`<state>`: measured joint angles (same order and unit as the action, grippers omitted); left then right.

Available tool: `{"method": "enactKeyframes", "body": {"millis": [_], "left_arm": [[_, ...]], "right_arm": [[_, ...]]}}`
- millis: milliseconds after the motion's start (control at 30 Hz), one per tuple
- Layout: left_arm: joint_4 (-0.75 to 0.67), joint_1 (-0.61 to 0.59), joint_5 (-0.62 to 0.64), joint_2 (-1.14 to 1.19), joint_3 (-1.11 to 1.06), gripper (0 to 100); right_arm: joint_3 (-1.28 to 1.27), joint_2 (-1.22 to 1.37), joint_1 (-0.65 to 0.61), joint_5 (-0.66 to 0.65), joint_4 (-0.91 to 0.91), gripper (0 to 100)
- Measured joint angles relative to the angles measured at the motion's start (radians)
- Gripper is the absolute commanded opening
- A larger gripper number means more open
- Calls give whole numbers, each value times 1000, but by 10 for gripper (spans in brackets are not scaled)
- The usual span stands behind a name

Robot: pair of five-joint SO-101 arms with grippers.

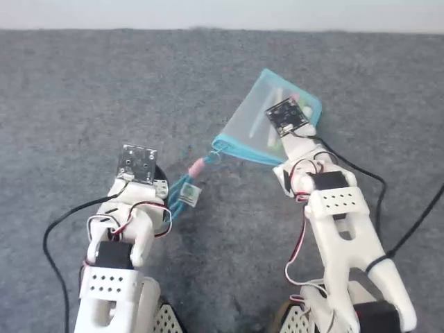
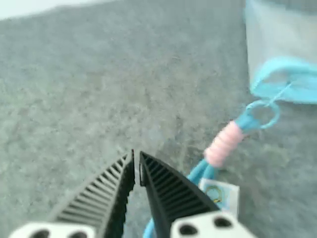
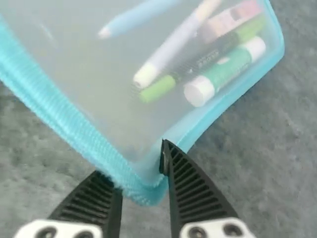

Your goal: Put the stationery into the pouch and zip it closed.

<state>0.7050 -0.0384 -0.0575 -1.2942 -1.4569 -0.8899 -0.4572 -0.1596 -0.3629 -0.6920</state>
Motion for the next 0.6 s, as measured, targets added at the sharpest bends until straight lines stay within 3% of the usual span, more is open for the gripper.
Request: {"method": "enactKeyframes", "body": {"millis": [133, 333, 600], "left_arm": [[0, -3, 9, 0, 0, 23], [0, 0, 9, 0, 0, 202], [0, 189, -68, 0, -15, 206]], "right_arm": [[0, 2, 5, 0, 0, 6], [0, -21, -17, -54, -51, 6], [-3, -308, -46, -153, -302, 6]]}}
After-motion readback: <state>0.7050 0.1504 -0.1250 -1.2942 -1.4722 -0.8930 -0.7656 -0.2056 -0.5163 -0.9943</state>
